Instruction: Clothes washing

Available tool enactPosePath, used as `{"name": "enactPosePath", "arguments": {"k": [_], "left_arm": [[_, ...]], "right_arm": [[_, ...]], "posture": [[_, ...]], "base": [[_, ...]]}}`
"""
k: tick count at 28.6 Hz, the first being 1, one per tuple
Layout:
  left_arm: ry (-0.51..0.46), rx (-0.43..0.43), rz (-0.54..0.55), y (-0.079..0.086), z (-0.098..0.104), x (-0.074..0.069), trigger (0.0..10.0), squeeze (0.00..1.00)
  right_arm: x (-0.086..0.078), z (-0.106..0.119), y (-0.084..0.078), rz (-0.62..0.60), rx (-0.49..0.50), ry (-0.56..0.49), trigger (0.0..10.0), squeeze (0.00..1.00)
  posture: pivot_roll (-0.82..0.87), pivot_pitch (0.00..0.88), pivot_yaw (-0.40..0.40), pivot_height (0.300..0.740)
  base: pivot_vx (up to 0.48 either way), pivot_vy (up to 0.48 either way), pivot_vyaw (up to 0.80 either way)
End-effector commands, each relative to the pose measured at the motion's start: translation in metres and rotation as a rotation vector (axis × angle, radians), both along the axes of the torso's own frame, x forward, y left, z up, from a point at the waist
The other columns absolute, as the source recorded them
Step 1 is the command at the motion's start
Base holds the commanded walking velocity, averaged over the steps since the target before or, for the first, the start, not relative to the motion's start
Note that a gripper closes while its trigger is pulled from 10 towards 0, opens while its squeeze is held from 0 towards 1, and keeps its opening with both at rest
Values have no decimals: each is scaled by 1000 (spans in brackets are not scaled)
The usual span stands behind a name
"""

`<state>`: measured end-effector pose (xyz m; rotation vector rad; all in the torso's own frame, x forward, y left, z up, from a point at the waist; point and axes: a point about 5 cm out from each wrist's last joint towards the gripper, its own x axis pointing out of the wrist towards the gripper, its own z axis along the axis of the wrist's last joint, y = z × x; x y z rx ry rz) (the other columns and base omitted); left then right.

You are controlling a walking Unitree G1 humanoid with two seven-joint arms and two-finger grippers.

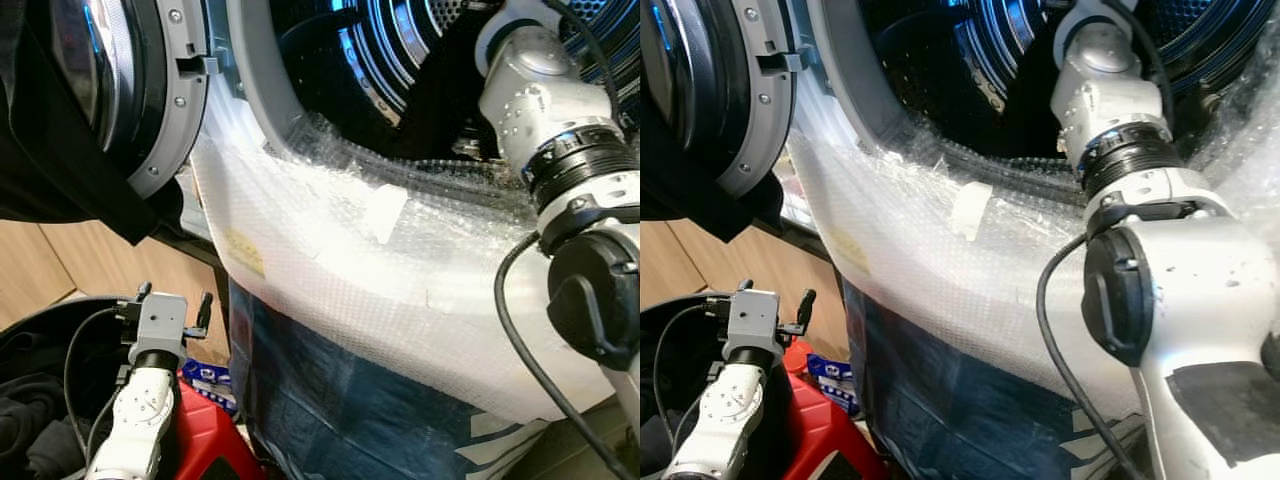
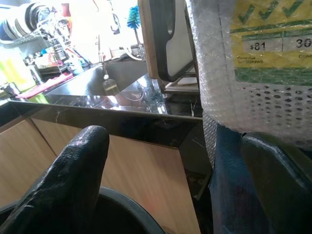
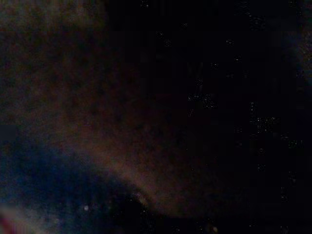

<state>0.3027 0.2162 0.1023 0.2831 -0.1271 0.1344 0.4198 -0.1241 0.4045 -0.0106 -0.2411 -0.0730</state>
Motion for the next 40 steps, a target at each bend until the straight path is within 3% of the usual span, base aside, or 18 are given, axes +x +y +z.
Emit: {"name": "enactPosePath", "arguments": {"k": [1,11,18,23,24,26,28,29,31,34,37,38,40], "left_arm": [[6,-13,-19,-3,3,3,10000,0],[8,-24,-48,-8,6,3,10000,0],[14,-29,-80,-11,7,2,10000,0],[14,-37,-89,-13,8,2,10000,0],[14,-37,-89,-13,8,2,10000,0],[11,-35,-112,-16,10,4,10000,0],[11,-32,-119,-17,12,5,10000,0],[4,-32,-120,-17,14,7,10000,0],[2,-33,-119,-17,15,7,10000,0],[5,-60,-91,-14,14,6,10000,0],[7,-56,-97,-14,14,5,10000,0],[10,-55,-104,-14,14,5,10000,0],[10,-53,-109,-15,15,6,10000,0]], "right_arm": [[1,-6,2,8,-61,24,10000,1000],[4,-18,8,65,-102,60,10000,1000],[3,-18,21,193,-209,56,10000,1000],[1,-6,-26,-138,-41,4,10000,1000],[1,-6,-26,-138,-41,4,10000,1000],[3,-12,-9,-36,-177,13,10000,1000],[3,-13,-11,-70,-211,8,10000,1000],[3,-14,-20,-153,-196,-2,10000,1000],[2,-14,-24,-177,-178,-5,10000,1000],[1,-12,-38,-228,-61,-21,10000,1000],[2,-12,-35,-181,-44,-16,10000,1000],[5,-19,-12,-17,-132,29,10000,1000],[4,-14,-13,-38,-187,8,10000,1000]], "posture": [[81,0,-45,740],[85,0,-44,740],[87,0,-34,740],[85,0,-19,740],[85,0,-19,740],[80,0,-10,740],[79,0,-8,740],[85,0,-11,740],[86,0,-12,740],[88,0,-8,740],[81,0,-1,740],[74,0,-3,740],[75,0,-2,740]], "base": [[0,0,0],[0,0,0],[0,0,0],[0,0,0],[0,0,0],[0,0,0],[0,0,0],[0,0,0],[0,0,0],[0,0,0],[0,0,0],[0,0,0],[0,0,0]]}}
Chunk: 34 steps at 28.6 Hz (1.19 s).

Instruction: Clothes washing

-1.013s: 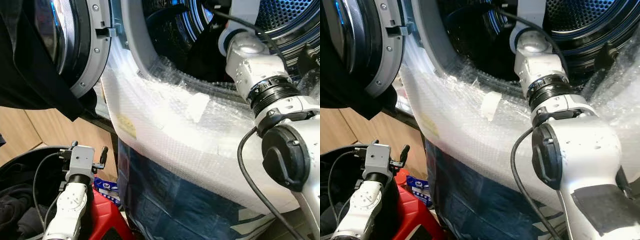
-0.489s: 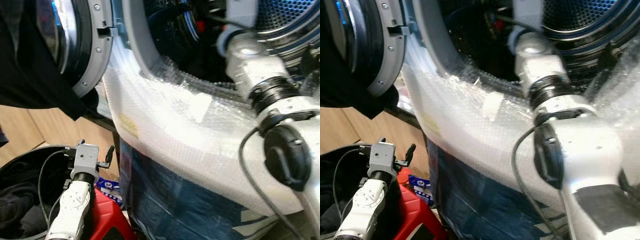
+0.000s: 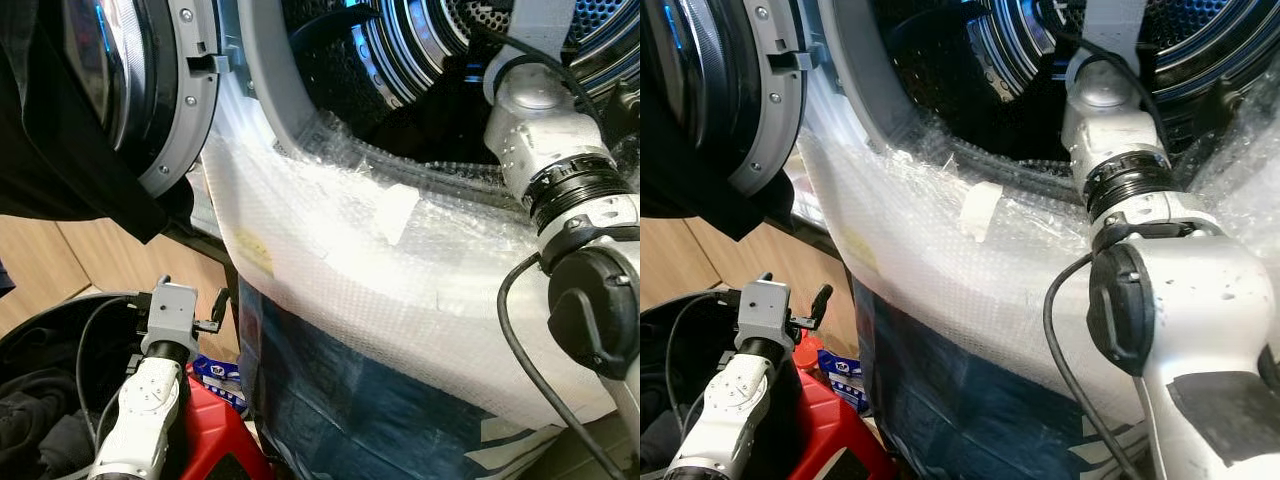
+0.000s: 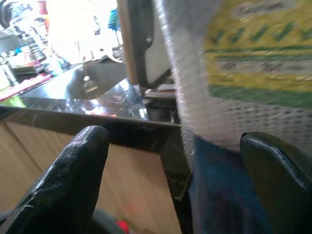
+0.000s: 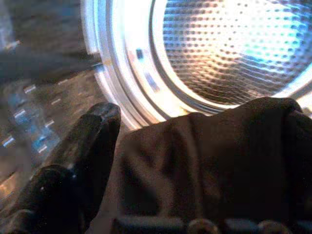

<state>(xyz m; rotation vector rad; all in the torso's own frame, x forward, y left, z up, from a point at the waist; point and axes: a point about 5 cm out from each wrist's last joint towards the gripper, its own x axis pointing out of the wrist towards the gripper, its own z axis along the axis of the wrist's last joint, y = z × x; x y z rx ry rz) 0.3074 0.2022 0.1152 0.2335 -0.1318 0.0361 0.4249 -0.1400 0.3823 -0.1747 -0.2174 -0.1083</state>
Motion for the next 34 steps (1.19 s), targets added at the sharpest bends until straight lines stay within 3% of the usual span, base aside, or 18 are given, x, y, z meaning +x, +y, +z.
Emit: {"name": "enactPosePath", "arguments": {"k": [1,2,3,6,9,10,11,13,16,20,21,22,23,24,27,29,31,34], "left_arm": [[4,-9,-11,-1,2,1,10000,0],[3,-10,-12,-2,3,2,10000,0],[3,-12,-10,-2,3,2,10000,0],[2,-14,-14,-3,3,2,10000,0],[3,-12,-21,-5,4,3,10000,0],[3,-12,-21,-5,4,3,10000,0],[2,-11,-23,-5,4,3,10000,0],[2,-11,-24,-6,5,4,10000,0],[-1,-18,-25,-6,8,6,10000,0],[-5,-21,-24,-7,9,5,10000,0],[0,-32,-20,-7,8,4,10000,0],[3,-38,-18,-7,8,3,10000,0],[6,-40,-17,-7,7,2,10000,0],[6,-40,-16,-7,7,2,10000,0],[2,-39,-10,-6,8,1,10000,0],[-12,-27,1,-5,9,0,10000,0],[-24,-8,15,-5,9,-1,10000,0],[-27,-16,26,-6,9,-2,10000,0]], "right_arm": [[-2,12,1,-8,-65,-40,10000,1000],[-8,30,-12,-77,55,-140,10000,1000],[-10,37,-17,-94,101,-170,10000,1000],[-13,46,-15,-77,43,-204,10000,1000],[-11,40,-11,-106,-125,-193,10000,1000],[-11,40,-11,-106,-125,-193,10000,1000],[-10,35,-6,-141,-369,-195,10000,1000],[-8,27,0,-130,-545,-171,10000,1000],[-3,9,4,-45,-569,-93,10000,1000],[-5,18,-2,-74,-452,-152,10000,1000],[-5,19,-4,-25,-258,-150,10000,792],[-5,18,-4,3,-188,-142,10000,792],[-3,12,-1,95,15,-96,10000,0],[-2,9,2,148,84,-71,10000,0],[-2,7,5,201,108,-70,10000,0],[-4,12,3,239,170,-102,10000,0],[-7,22,3,338,301,-162,10000,0],[-11,30,5,448,327,-217,10000,0]], "posture": [[77,0,-4,740],[76,0,-1,740],[76,0,-1,740],[69,0,0,740],[63,0,6,740],[63,0,6,740],[69,0,4,740],[68,0,4,740],[68,0,5,740],[67,0,6,740],[64,0,6,740],[58,0,9,740],[58,0,12,740],[60,0,10,740],[56,0,12,740],[45,0,8,740],[39,0,3,740],[48,0,-4,740]], "base": [[0,0,0],[0,0,0],[0,0,0],[0,0,0],[0,0,0],[0,0,0],[0,0,0],[0,0,0],[0,0,0],[0,0,0],[0,0,0],[0,0,0],[0,0,0],[0,0,0],[0,0,0],[0,0,0],[0,0,0],[0,0,0]]}}
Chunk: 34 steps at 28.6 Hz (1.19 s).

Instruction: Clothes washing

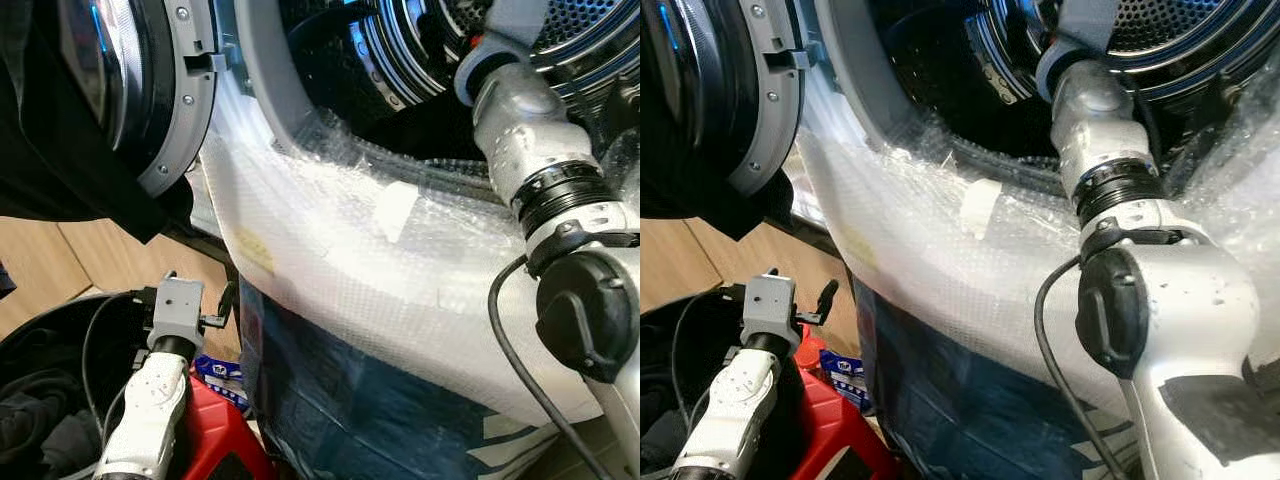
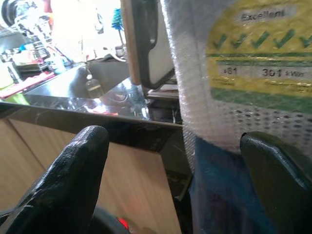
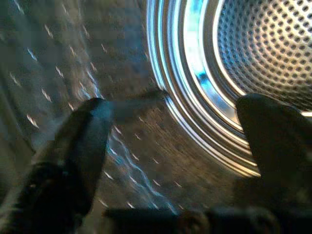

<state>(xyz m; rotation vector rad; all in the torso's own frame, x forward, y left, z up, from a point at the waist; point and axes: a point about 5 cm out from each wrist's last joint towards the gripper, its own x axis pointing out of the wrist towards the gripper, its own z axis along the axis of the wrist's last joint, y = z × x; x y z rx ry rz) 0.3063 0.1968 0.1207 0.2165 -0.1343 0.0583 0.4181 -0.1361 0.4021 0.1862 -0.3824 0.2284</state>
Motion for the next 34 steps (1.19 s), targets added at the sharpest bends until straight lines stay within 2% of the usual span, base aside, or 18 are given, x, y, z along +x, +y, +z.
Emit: {"name": "enactPosePath", "arguments": {"k": [1,2,7,8,12,13,15,16,18,19,22,26,28,32,33,34], "left_arm": [[-22,4,6,-1,3,-2,10000,0],[-22,4,6,-1,3,-2,10000,0],[-21,16,10,0,2,-6,10000,0],[-21,16,10,0,2,-6,10000,0],[-16,19,-4,-2,1,-7,10000,0],[-18,17,-3,-2,2,-7,10000,0],[-18,16,-2,-2,2,-7,10000,0],[-22,16,0,-2,2,-7,10000,0],[-28,14,5,-3,2,-7,10000,0],[-39,7,17,-3,3,-6,10000,0],[-42,1,25,-3,4,-6,10000,0],[-40,4,23,-3,4,-7,10000,0],[-39,5,21,-4,3,-7,10000,0],[-47,6,32,0,5,-7,10000,0],[-52,-1,48,3,7,-6,10000,0],[-54,-6,55,4,7,-6,10000,0]], "right_arm": [[-5,10,1,62,23,-71,10000,0],[-5,10,1,62,23,-71,10000,0],[-25,23,21,359,128,-275,10000,0],[-25,23,21,359,128,-275,10000,0],[-42,29,22,468,189,-347,10000,0],[-52,29,25,542,178,-379,10000,0],[-57,28,28,580,154,-398,10000,0],[-69,20,34,653,95,-443,10000,0],[-81,7,40,717,137,-439,10000,0],[-99,-13,49,815,138,-446,10000,0],[-121,-33,56,928,102,-461,10000,0],[-137,-42,55,1058,172,-448,10000,0],[-148,-43,55,1103,169,-462,10000,0],[-167,-42,53,1190,225,-481,10000,0],[-178,-54,54,1256,242,-438,10000,0],[-182,-61,54,1279,239,-411,10000,0]], "posture": [[48,0,-4,740],[48,0,-4,740],[47,0,-1,740],[47,0,-1,740],[44,0,-1,740],[42,0,0,740],[39,0,0,740],[36,0,-9,740],[42,0,-18,740],[52,0,-23,740],[45,0,-23,740],[35,0,-18,740],[40,0,-20,740],[39,0,-20,740],[43,0,-28,740],[43,0,-28,740]], "base": [[0,0,0],[0,0,0],[0,0,0],[0,0,0],[0,0,0],[0,0,0],[0,0,0],[0,0,0],[0,0,0],[0,0,0],[0,0,0],[0,0,0],[0,0,0],[0,0,0],[0,0,0],[0,0,0]]}}
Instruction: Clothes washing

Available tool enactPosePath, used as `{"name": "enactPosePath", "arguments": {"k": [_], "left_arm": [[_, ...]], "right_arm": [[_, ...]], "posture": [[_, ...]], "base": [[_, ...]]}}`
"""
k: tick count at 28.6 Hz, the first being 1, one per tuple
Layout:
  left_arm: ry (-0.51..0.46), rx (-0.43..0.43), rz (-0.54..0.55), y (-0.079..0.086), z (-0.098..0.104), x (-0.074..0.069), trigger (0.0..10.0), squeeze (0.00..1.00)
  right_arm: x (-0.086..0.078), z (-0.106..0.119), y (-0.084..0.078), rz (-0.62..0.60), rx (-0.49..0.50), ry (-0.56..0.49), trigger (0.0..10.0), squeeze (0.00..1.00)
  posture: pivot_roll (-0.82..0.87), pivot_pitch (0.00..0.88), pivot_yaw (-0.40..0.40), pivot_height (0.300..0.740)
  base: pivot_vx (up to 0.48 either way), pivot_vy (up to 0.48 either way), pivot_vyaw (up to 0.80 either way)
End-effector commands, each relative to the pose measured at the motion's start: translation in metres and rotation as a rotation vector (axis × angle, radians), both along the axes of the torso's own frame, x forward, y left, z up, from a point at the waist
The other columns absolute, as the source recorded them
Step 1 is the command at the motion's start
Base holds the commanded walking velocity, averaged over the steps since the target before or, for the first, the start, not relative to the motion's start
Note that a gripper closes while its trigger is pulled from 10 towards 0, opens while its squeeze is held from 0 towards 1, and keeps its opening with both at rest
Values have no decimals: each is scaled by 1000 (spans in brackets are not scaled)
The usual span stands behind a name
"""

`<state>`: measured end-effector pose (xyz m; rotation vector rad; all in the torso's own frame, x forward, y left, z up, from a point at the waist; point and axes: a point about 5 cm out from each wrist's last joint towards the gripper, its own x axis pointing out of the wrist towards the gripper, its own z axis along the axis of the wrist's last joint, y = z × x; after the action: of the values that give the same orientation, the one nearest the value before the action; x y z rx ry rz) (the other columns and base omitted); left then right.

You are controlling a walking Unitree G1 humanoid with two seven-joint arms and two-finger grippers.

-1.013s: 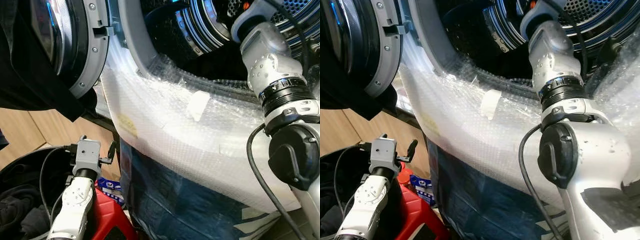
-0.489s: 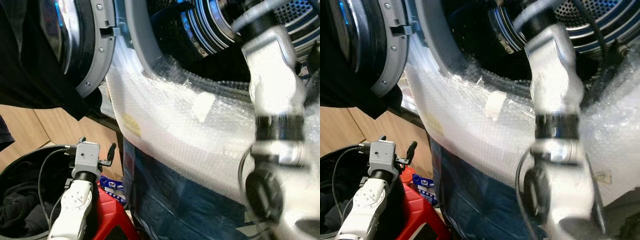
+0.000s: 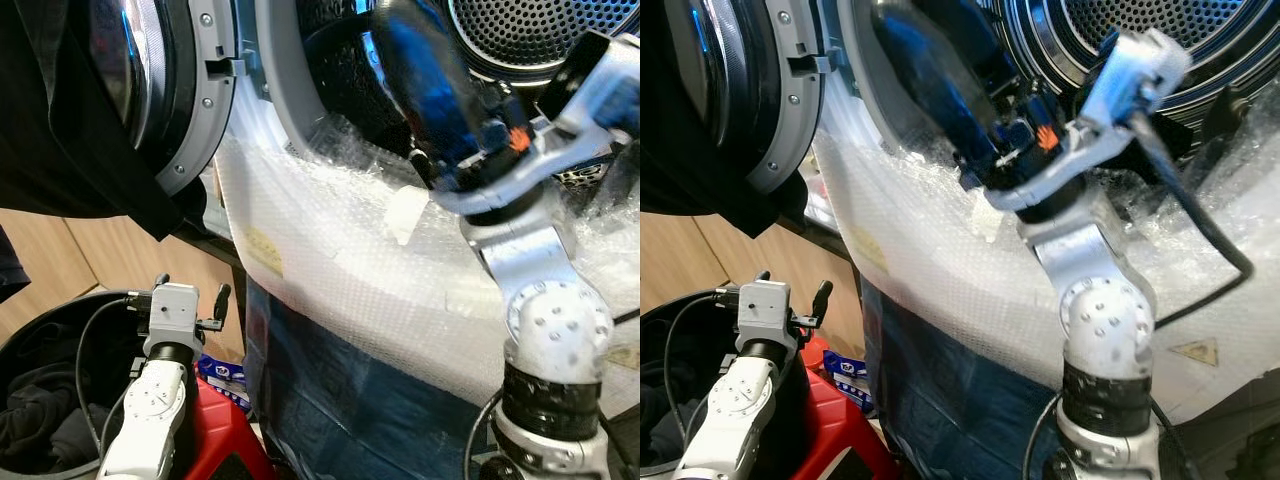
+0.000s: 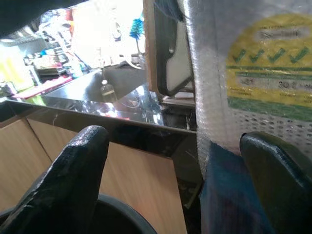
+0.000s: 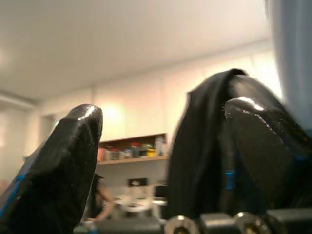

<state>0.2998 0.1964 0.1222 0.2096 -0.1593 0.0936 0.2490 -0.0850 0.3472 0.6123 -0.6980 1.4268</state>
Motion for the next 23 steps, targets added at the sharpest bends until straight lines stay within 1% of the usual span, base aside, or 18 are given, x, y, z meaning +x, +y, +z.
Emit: {"name": "enactPosePath", "arguments": {"k": [1,2,3,5,7,9,10,11,12,13,15,16,17,19,20,21,22,23], "left_arm": [[-26,-1,28,5,6,1,10000,0],[-26,-3,30,5,6,1,10000,0],[-27,-3,29,6,7,1,10000,0],[-36,5,34,8,9,1,10000,0],[-41,-1,61,13,10,-2,10000,0],[-34,0,71,16,9,-3,10000,0],[-28,7,72,17,8,-4,10000,0],[-27,8,73,17,8,-4,10000,0],[-34,8,82,19,10,-3,10000,0],[-36,8,88,21,10,-3,10000,0],[-37,9,94,22,11,-3,10000,0],[-38,11,98,23,12,-3,10000,0],[-38,11,98,23,12,-3,10000,0],[-43,7,110,26,16,-5,10000,0],[-46,4,113,27,17,-5,10000,0],[-46,4,113,27,17,-5,10000,0],[-48,3,115,27,18,-6,10000,0],[-48,3,115,27,18,-6,10000,0]], "right_arm": [[-14,-13,4,79,-57,9,10000,0],[-14,-17,4,83,-72,15,10000,0],[-14,-26,5,78,-104,30,10000,0],[-16,-59,13,60,-268,63,10000,0],[-12,-108,15,14,-460,144,10000,0],[-11,-142,13,8,-541,236,10000,0],[-11,-164,11,-7,-588,303,10000,0],[-11,-171,10,-19,-610,322,10000,0],[-5,-194,8,-97,-721,358,10000,0],[-4,-208,7,-113,-770,379,10000,0],[-3,-227,4,-129,-830,424,10000,0],[-1,-250,0,-173,-915,467,10000,0],[-1,-250,0,-173,-915,467,10000,0],[-3,-312,-14,-307,-1224,557,10000,0],[-8,-335,-21,-342,-1334,590,10000,0],[-8,-335,-21,-342,-1334,590,10000,0],[-15,-355,-30,-366,-1411,652,10000,0],[-15,-355,-30,-366,-1411,652,10000,0]], "posture": [[45,0,-29,740],[49,0,-29,740],[48,0,-28,740],[50,0,-31,740],[48,0,-30,740],[53,0,-30,740],[63,0,-34,740],[63,0,-34,740],[57,0,-32,740],[49,4,-28,740],[51,0,-22,740],[49,0,-17,740],[49,0,-17,740],[54,0,-10,740],[54,0,-10,740],[54,0,-10,740],[61,6,-10,740],[61,6,-10,740]], "base": [[0,0,0],[0,0,0],[0,0,0],[0,0,0],[0,0,0],[0,0,0],[0,0,0],[0,0,0],[0,0,0],[0,0,0],[0,0,0],[0,0,0],[0,0,0],[0,0,0],[0,0,0],[0,0,0],[0,0,0],[0,0,0]]}}
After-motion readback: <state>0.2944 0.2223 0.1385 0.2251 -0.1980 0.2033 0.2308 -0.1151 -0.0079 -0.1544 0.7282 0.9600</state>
